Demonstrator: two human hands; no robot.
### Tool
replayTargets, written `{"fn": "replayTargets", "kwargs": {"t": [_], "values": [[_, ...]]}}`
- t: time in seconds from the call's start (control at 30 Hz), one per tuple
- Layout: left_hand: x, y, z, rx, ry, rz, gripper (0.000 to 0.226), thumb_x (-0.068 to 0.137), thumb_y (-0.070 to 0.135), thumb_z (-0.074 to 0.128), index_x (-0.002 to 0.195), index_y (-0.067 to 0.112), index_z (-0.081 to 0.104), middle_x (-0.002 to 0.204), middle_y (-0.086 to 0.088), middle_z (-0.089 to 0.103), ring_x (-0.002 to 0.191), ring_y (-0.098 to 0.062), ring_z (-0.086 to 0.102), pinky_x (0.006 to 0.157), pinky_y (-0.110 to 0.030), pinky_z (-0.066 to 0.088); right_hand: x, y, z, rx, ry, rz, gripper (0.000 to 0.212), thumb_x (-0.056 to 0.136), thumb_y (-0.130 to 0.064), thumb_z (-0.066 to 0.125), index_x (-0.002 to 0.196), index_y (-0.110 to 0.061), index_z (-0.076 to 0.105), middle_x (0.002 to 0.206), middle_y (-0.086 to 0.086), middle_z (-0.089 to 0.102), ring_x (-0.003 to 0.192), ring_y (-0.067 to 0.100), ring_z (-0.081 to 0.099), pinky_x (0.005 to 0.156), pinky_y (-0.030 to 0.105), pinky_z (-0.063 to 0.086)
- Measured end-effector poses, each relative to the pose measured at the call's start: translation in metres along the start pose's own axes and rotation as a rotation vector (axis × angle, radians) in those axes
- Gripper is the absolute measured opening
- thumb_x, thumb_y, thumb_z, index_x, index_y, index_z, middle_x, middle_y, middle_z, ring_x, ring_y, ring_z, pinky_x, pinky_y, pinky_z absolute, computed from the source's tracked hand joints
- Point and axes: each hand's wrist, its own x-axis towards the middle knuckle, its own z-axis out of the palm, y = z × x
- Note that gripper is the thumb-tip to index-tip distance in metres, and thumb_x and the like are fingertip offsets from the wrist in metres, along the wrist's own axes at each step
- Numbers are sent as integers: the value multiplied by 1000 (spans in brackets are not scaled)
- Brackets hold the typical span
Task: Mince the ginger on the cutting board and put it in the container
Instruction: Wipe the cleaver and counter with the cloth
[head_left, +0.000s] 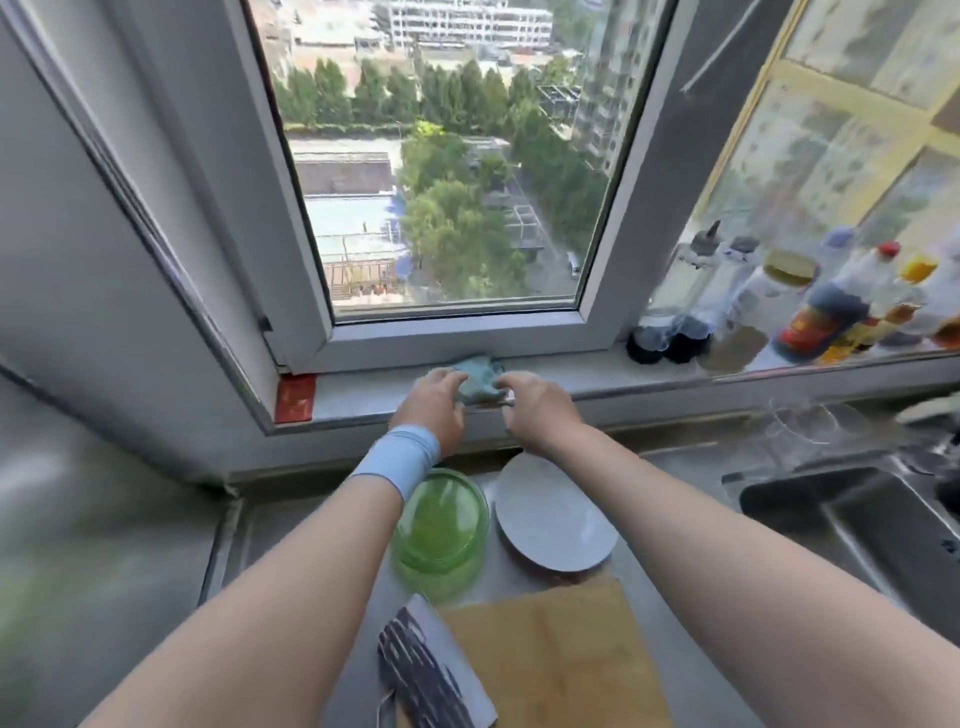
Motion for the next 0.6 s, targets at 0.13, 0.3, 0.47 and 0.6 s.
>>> {"fn": "replayTargets", "kwargs": {"t": [0.13,0.3,0.47,0.6], "values": [[31,-14,4,16,-134,12,64,97,14,49,154,29,25,164,11,9,147,-17,24,112,-41,36,50,-13,20,-76,-161,1,73,94,-9,56,155,-34,28,163,2,24,145,25,31,114,39,36],[48,-31,22,-32,-111,22,74,91,13,61,155,24,26,158,3,28,141,-23,33,113,-39,33,72,-3,51,-85,-94,-13,63,90,-11,65,146,-28,43,128,11,52,120,33,51,99,43,45],[45,-32,27,-41,69,40,44,83,23,71,125,29,62,127,2,45,121,-21,36,101,-34,39,60,3,48,175,75,-220,24,90,-6,57,109,-11,72,86,-1,54,97,28,52,88,36,40],[18,-10,16,-487,75,-1,33,82,3,63,110,21,68,105,0,67,99,-18,59,78,-8,42,26,7,35,466,122,-114,11,97,-11,51,102,-10,61,106,7,46,104,20,42,91,27,33]]}}
